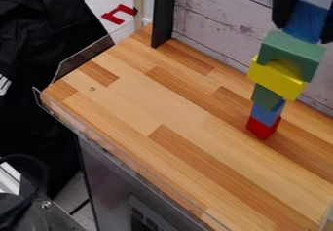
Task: Put the blue triangle on top of the green arch
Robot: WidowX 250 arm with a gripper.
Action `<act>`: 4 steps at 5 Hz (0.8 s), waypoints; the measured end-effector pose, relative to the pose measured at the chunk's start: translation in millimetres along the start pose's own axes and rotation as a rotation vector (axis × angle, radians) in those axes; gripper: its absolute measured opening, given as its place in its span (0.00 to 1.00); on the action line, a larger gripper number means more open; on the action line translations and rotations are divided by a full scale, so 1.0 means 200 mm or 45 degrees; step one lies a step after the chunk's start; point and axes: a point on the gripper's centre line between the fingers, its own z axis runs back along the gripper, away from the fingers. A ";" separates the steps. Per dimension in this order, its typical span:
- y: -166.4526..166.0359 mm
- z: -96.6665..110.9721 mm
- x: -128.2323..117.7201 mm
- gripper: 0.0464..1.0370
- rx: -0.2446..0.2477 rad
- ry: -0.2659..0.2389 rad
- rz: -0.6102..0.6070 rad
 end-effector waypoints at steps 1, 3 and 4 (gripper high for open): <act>0.02 -0.05 0.04 0.50 0.000 0.019 0.002; 0.03 -0.09 0.08 0.50 -0.011 0.019 0.024; 0.03 -0.09 0.11 0.50 -0.019 0.005 0.029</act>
